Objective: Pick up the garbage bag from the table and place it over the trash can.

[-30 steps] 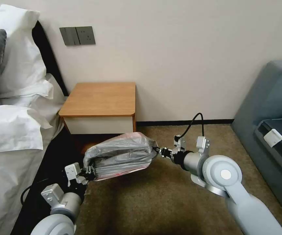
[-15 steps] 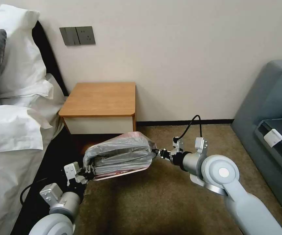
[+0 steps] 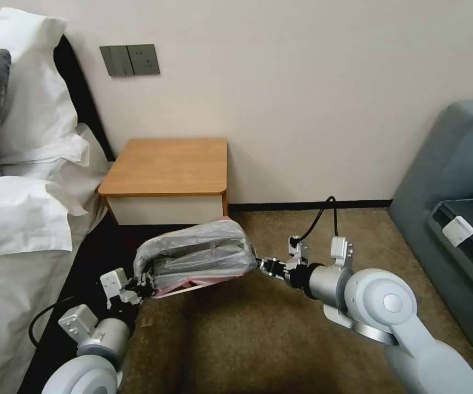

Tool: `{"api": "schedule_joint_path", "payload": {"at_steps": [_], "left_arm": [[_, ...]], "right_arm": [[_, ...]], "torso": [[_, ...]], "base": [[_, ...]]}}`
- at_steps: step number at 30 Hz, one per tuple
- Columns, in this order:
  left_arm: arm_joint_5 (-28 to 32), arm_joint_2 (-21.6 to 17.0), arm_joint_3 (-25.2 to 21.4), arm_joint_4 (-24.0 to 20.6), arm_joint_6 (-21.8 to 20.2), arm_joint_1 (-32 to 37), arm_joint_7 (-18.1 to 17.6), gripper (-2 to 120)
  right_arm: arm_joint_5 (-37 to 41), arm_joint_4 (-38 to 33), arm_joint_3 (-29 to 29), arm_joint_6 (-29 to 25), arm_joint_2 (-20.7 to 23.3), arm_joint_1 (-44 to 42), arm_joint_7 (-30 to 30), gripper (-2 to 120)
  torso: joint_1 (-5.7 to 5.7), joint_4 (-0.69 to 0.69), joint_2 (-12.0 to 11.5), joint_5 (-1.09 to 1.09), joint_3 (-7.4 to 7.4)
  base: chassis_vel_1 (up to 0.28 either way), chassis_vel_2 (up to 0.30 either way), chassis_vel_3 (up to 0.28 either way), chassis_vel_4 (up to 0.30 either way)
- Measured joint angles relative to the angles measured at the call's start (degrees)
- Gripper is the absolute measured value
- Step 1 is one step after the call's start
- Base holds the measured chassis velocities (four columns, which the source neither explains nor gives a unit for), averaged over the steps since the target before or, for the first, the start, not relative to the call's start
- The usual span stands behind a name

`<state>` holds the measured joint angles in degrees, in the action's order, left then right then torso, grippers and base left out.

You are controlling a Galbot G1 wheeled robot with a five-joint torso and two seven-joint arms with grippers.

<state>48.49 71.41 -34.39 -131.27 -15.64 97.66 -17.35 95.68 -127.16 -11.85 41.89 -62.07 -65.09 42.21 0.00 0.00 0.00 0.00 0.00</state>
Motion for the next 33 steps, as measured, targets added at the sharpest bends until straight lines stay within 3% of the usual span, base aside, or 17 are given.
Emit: {"api": "schedule_joint_path", "payload": {"at_steps": [7, 13, 18, 29, 33], "left_arm": [[0.59, -0.12, -0.65, -0.2, -0.14, -0.09, -0.05, 4], [0.57, -0.29, -1.03, -0.52, -0.23, 0.13, -0.1, 4], [0.59, -0.47, -2.11, -0.3, -0.23, 0.18, -0.08, 4], [1.72, -0.3, -2.22, -0.79, -0.67, 0.17, 0.09, 4], [4.73, -0.4, -2.88, -2.31, -1.8, 0.1, -0.89, 4]], "right_arm": [[-2.3, 0.59, 0.92, 0.0, -0.04, -0.64, 0.32, 52], [-10.69, 2.52, 2.91, 0.0, -0.44, -0.77, -0.42, 76], [-11.99, 1.1, 3.02, 0.0, -0.17, -1.0, -0.18, 94], [-13.41, 2.35, 4.53, 0.0, -0.62, -1.01, -1.32, 100], [-20.25, 4.02, 5.52, -0.01, -0.47, -1.28, -4.42, 100]], "torso": [[0.0, 0.0, 0.0, -0.01, 0.0], [0.0, 0.0, 0.0, 0.0, 0.0], [0.0, 0.0, 0.0, 0.0, 0.0], [0.0, 0.0, 0.0, 0.0, 0.0], [0.0, 0.0, 0.0, 0.01, 0.0]], "base": [[0.0, 0.0, 0.0, 0.0], [0.0, 0.0, 0.0, 0.0], [0.0, 0.0, 0.0, 0.0], [0.0, 0.0, 0.0, 0.0], [0.0, 0.0, 0.0, 0.0]]}}
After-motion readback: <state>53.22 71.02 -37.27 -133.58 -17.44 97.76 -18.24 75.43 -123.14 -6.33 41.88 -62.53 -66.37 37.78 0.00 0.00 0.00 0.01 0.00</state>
